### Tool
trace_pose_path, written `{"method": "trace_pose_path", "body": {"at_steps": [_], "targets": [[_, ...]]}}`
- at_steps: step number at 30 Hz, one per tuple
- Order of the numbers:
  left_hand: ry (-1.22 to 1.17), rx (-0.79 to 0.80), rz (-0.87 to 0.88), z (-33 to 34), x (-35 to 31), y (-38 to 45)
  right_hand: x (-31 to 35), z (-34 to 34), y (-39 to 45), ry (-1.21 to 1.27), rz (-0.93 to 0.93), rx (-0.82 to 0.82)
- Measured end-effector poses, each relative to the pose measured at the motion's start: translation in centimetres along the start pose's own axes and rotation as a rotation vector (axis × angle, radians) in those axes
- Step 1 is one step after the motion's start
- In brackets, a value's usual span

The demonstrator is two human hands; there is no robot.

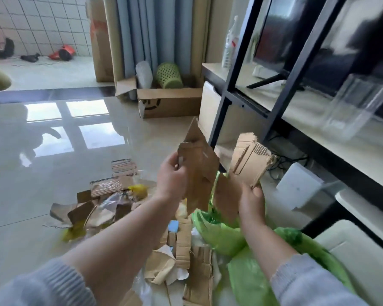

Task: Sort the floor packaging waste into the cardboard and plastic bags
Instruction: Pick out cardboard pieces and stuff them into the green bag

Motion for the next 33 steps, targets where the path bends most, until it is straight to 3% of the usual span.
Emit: {"method": "trace_pose_path", "body": {"at_steps": [8, 15, 22, 28, 33], "targets": [[-0.123, 0.276, -0.13, 10.8, 6.5, 1.6, -4.5, 0.7, 4.1, -0.081, -0.14, 0.151], [-0.011, 0.388, -0.201, 11.3, 11.2, 3.7, -8.3, 0.6, 6.0, -0.208, -0.188, 0.323], [-0.039, 0.538, -0.389, 10.6, 13.9, 4.2, -12.0, 0.2, 7.2, -0.271, -0.088, 0.469], [0.22, 0.388, -0.306, 10.8, 16.2, 5.1, -13.8, 0.4, 8.0, -0.415, -0.056, 0.504], [0.276, 0.263, -0.15, 7.8, 13.6, 4.2, -10.6, 0.3, 6.4, -0.277, -0.167, 0.339]]}}
Point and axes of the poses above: each hand's wrist, its own y-axis towards the middle knuckle, its own z-axis out of the palm, x = y × z, the point moved 3 cm from there along y, towards the middle knuckle, and after that the axes turned 9 degrees about -z, right-handed, at the moved point
